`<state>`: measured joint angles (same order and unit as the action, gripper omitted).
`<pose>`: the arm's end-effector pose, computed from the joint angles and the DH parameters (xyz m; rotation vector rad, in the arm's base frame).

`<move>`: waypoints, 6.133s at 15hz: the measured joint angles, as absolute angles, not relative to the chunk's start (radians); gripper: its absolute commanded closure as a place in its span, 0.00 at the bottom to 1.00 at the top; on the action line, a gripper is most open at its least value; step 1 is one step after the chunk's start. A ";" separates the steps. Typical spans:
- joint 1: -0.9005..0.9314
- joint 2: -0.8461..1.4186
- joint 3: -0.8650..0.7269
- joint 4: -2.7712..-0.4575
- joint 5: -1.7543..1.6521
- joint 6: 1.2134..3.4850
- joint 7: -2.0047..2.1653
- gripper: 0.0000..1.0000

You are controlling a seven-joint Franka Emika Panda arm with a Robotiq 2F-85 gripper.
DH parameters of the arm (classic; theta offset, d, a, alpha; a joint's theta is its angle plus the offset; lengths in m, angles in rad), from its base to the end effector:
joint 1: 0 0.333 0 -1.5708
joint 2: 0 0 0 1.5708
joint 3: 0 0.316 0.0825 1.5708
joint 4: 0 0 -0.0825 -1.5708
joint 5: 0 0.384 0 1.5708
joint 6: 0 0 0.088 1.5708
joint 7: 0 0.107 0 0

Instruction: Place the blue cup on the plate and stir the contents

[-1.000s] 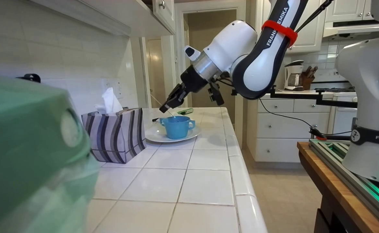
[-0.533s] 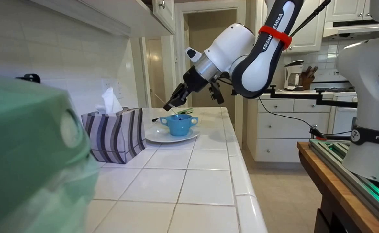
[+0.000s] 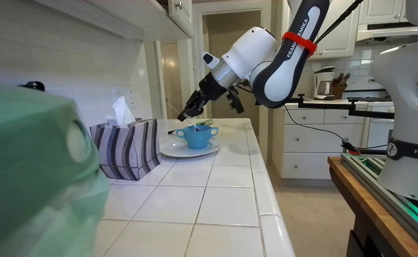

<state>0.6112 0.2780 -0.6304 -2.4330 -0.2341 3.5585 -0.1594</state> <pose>0.5380 0.0261 0.3166 2.5762 0.6512 1.2144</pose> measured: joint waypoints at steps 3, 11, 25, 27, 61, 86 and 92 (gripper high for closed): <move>0.598 0.289 -0.603 -2.406 -0.250 3.559 -0.158 0.99; 0.603 0.293 -0.548 -2.400 -0.255 3.561 -0.156 0.99; 0.608 0.283 -0.649 -2.450 -0.246 3.556 -0.156 0.99; 0.594 0.284 -0.645 -2.440 -0.253 3.552 -0.156 0.99; 0.608 0.297 -0.596 -2.406 -0.259 3.548 -0.152 0.99; 0.616 0.288 -0.612 -2.354 -0.306 3.541 -0.152 0.99; 0.627 0.287 -0.627 -2.361 -0.304 3.541 -0.152 0.99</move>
<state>0.6265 0.2871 -0.6271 -2.3605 -0.3038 3.5406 -0.1524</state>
